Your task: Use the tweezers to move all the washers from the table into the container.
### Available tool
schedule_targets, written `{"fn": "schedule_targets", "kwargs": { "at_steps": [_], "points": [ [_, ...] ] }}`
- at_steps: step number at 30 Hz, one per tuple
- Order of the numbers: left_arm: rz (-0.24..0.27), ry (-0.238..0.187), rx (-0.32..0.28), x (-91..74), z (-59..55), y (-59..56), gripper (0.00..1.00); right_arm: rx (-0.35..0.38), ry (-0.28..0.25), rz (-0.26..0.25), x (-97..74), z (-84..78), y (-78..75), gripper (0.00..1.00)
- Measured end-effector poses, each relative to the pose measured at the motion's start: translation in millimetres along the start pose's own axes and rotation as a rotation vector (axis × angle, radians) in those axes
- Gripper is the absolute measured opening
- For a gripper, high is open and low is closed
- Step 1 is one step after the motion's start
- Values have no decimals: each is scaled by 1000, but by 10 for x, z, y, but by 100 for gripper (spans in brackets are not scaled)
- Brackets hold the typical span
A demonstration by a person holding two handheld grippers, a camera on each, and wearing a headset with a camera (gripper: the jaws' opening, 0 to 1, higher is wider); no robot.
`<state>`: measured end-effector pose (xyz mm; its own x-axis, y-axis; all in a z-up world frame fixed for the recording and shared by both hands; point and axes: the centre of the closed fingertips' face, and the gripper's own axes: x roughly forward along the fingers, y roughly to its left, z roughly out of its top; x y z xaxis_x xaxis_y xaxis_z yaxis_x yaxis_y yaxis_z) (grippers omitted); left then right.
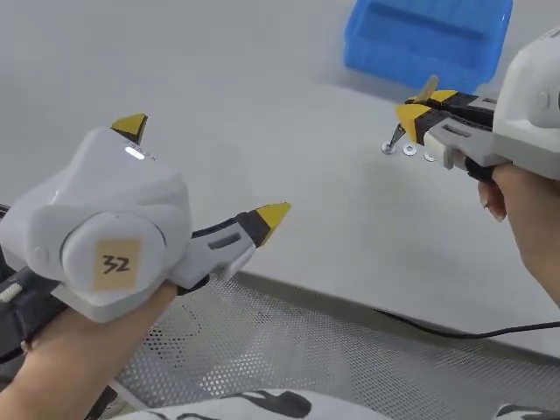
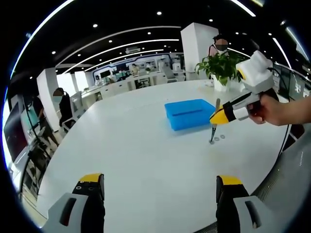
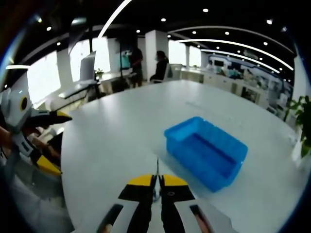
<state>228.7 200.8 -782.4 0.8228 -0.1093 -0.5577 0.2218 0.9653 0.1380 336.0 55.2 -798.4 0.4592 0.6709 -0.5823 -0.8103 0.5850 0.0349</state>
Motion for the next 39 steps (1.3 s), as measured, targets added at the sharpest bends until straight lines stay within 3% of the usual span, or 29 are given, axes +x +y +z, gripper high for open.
{"fn": "schedule_targets", "kwargs": {
  "at_steps": [25, 30, 39],
  "points": [
    [0, -5, -8, -11, 12, 2, 98, -31, -111, -21, -217, 566, -111, 2],
    [0, -3, -7, -11, 9, 1, 98, -42, -131, -53, -223, 662, -244, 2],
    [-3, 4, -7, -8, -7, -2, 97, 5, -191, -111, -188, 840, -497, 2]
  ]
}}
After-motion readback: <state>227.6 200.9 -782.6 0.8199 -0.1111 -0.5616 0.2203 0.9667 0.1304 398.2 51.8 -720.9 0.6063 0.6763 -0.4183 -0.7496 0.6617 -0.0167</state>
